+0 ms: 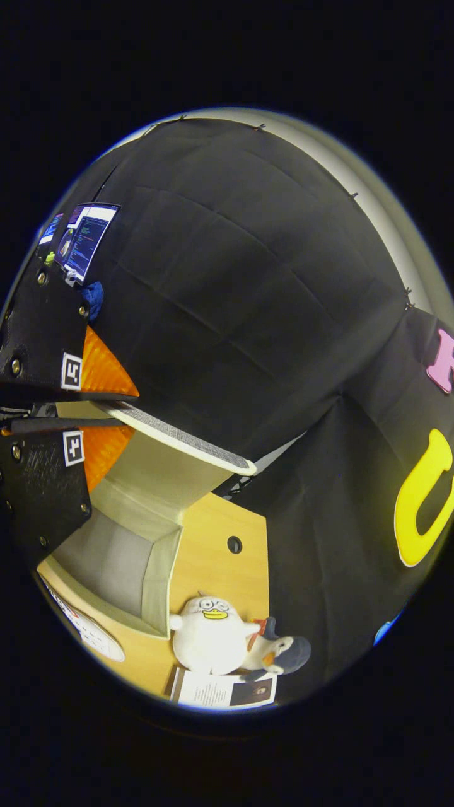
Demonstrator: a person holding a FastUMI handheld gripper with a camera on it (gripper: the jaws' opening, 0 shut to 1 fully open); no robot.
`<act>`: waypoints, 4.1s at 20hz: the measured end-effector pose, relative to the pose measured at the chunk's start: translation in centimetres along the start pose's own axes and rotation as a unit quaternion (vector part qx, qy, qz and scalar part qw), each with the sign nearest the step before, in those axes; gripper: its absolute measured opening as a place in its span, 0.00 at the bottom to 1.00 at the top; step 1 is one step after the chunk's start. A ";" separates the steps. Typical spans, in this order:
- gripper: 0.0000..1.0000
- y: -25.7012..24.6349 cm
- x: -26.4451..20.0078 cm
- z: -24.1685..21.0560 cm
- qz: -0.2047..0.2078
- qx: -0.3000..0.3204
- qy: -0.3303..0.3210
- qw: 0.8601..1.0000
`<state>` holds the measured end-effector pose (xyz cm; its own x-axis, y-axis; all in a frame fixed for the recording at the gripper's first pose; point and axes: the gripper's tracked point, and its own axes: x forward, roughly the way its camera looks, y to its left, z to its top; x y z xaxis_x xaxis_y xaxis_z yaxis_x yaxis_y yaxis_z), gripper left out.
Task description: Open the storage box then place both shoes into the box .Put the left shoe in first, then the right shoe, with the right side of both shoes facing outward in a uniform manner.
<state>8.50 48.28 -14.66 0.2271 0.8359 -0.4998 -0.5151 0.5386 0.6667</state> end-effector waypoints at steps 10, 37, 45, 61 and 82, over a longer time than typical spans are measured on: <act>0.65 2.1 6.6 -0.5 -0.052 -0.073 0.026 0.996; 0.96 -13.4 -11.5 -1.1 -0.184 -0.061 -0.026 0.981; 0.96 -21.7 -16.6 -4.7 -0.251 -0.027 -0.023 0.967; 0.96 -35.0 -18.2 -18.5 -0.303 0.081 0.117 0.942; 0.03 -38.1 -15.3 -23.9 -0.295 0.149 0.180 0.926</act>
<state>4.94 12.42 -45.62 0.0790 0.3255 -0.9422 -0.1249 0.9410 0.3146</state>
